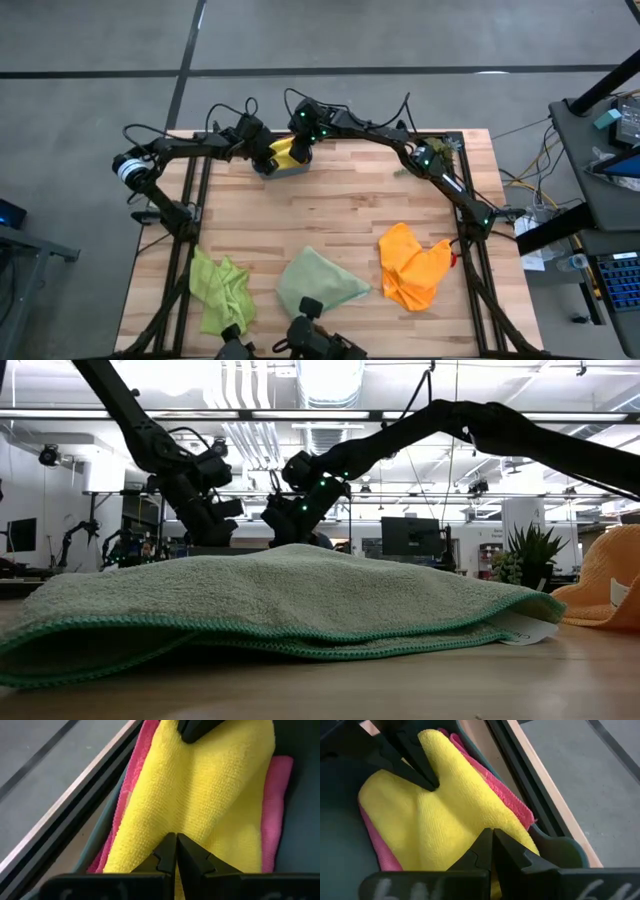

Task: Fold microfiber towels
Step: Put the yellow microfiber towel into the green bin

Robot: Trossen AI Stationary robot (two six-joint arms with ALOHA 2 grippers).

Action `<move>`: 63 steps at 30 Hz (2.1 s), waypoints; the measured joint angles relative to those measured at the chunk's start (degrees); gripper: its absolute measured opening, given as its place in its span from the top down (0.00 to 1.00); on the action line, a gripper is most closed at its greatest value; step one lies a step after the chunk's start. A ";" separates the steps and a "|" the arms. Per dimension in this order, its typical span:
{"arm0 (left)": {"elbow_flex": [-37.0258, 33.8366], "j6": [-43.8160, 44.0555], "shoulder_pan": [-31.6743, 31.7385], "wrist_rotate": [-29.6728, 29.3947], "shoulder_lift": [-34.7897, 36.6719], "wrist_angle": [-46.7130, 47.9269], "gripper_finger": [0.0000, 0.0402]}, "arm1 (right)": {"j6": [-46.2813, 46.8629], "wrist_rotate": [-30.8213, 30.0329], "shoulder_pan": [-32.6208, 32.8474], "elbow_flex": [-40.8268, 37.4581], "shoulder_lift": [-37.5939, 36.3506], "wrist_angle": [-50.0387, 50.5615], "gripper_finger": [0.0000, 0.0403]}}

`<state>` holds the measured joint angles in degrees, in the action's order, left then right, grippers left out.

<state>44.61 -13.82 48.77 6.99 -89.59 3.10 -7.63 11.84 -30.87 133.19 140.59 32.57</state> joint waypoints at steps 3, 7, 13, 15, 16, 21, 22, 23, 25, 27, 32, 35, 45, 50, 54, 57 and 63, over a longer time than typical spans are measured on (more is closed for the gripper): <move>0.25 0.04 -0.08 0.00 1.02 0.10 1.00 | -0.08 0.00 0.02 0.03 0.00 0.09 0.98; 0.36 0.02 -0.08 0.00 3.88 0.11 1.00 | -0.10 -0.03 0.00 0.49 -0.08 0.31 0.98; 0.34 -0.39 -0.08 -0.47 8.52 0.12 1.00 | -0.14 -0.02 0.02 1.36 -1.29 0.82 0.98; 0.17 -0.49 -0.08 -0.70 8.75 0.57 1.00 | -0.56 -0.01 0.15 1.37 -2.15 1.13 0.98; 0.07 -0.48 -0.08 -0.74 8.64 0.73 1.00 | -0.75 -0.03 0.24 1.40 -2.54 1.35 0.98; -0.01 -0.42 -0.25 -0.86 5.92 1.33 1.00 | -2.42 0.11 1.11 1.44 -3.34 3.59 0.98; -0.03 -0.42 -0.30 -0.83 5.29 1.46 1.00 | -2.73 0.11 1.32 1.39 -3.34 4.12 0.98; -0.03 -0.42 -0.32 -0.83 4.75 1.46 1.00 | -3.13 0.09 1.64 1.13 -3.32 4.23 0.98; -0.03 -0.42 -0.40 -0.83 3.87 1.43 1.00 | -3.93 0.12 2.25 0.98 -2.93 3.99 0.98; -0.03 -0.39 -0.47 -0.84 3.23 1.44 1.00 | -3.98 0.12 2.60 0.63 -2.80 4.03 0.98; -0.03 -0.32 -0.49 -0.83 2.82 1.43 1.00 | -3.67 -0.10 2.76 -0.44 -2.73 3.62 0.98; -0.03 -0.29 -0.49 -0.83 2.83 1.41 1.00 | -3.45 -1.56 2.41 -1.88 -2.73 1.96 0.98; -0.03 -0.31 -0.49 -0.81 2.96 1.94 1.00 | -3.48 -3.51 2.21 -5.22 -2.69 0.99 0.98; -0.03 -0.46 -0.49 -0.81 3.48 2.64 1.00 | -3.46 -3.52 2.21 -4.74 -2.69 1.53 0.98; 0.30 -0.51 -0.52 -0.81 5.40 2.99 1.00 | -3.33 -3.58 2.22 -3.31 -3.00 2.09 0.98; 0.24 -0.51 -0.55 -0.09 7.49 3.00 1.00 | -3.30 -3.57 2.34 -2.26 -3.55 2.07 0.98; 0.06 -0.16 -2.02 0.65 6.69 1.89 1.00 | -3.30 -3.50 3.22 -1.58 -3.67 1.34 0.98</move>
<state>44.67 -13.98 46.74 7.64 -82.89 4.99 -10.93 8.34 -27.65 131.61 136.92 33.91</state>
